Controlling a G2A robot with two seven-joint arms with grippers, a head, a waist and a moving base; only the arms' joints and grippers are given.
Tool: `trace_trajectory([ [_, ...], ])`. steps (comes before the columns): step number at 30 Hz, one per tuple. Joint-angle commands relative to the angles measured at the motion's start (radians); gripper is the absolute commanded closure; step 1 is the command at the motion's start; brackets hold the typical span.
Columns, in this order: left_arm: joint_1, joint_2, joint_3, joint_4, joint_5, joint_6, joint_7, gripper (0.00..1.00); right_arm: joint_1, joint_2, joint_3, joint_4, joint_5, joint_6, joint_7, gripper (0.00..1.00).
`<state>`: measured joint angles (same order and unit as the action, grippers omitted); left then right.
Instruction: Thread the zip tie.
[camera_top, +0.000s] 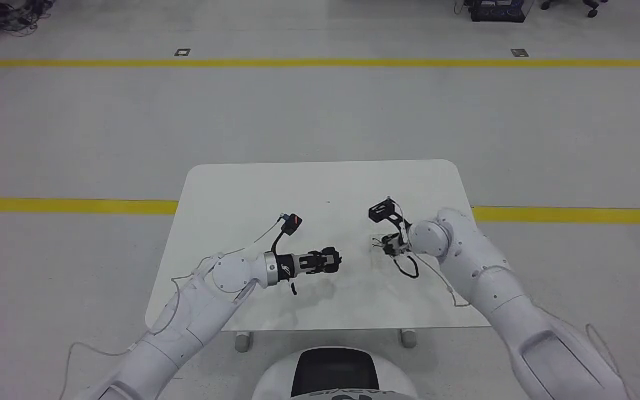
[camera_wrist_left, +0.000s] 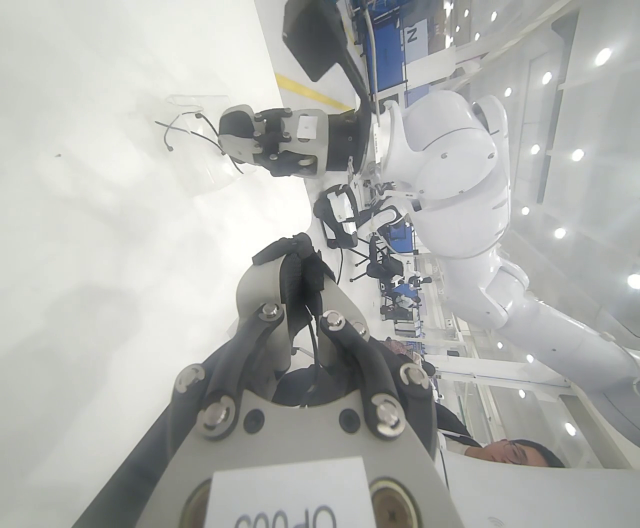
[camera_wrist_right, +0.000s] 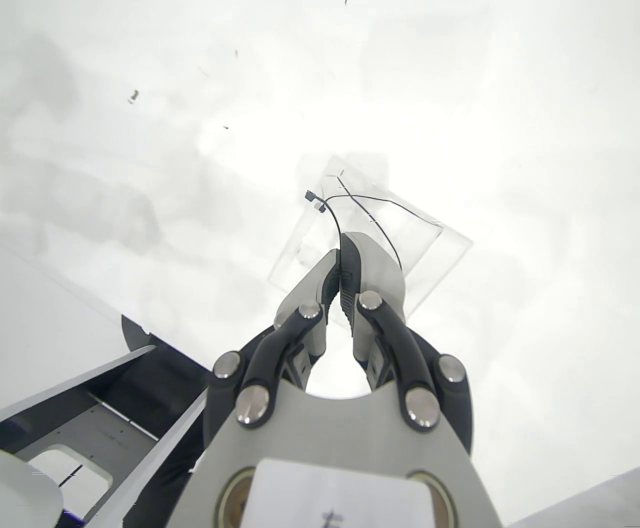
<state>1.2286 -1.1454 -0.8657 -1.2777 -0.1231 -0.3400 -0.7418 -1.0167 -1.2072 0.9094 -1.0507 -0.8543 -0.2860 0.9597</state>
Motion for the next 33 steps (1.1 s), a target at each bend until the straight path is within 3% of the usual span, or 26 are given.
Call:
trace_trajectory([
  [1,0.0,0.0,0.0,0.0,0.0,0.0,0.0,1.0,-0.037,0.019,0.046,-0.052,0.013,-0.019,0.008,1.0],
  [3,0.0,0.0,0.0,0.0,0.0,0.0,0.0,1.0,-0.071,0.034,0.084,-0.096,0.043,-0.054,0.02,1.0],
  [5,0.0,0.0,0.0,0.0,0.0,0.0,0.0,1.0,-0.079,0.043,0.106,-0.116,0.081,-0.054,0.043,1.0],
  [16,0.0,0.0,0.0,0.0,0.0,0.0,0.0,1.0,-0.079,0.043,0.106,-0.116,0.081,-0.054,0.043,1.0],
  [19,0.0,0.0,0.0,0.0,0.0,0.0,0.0,1.0,-0.107,0.047,0.134,-0.139,0.153,-0.054,-0.043,1.0],
  [26,0.0,0.0,0.0,0.0,0.0,0.0,0.0,1.0,-0.294,0.114,0.245,-0.376,0.311,-0.054,-0.225,1.0],
  [28,0.0,0.0,0.0,0.0,0.0,0.0,0.0,1.0,-0.357,0.138,0.253,-0.456,0.36,-0.054,-0.287,1.0],
  [33,0.0,0.0,0.0,0.0,0.0,0.0,0.0,1.0,-0.419,0.181,0.221,-0.513,0.458,-0.054,-0.454,1.0],
])
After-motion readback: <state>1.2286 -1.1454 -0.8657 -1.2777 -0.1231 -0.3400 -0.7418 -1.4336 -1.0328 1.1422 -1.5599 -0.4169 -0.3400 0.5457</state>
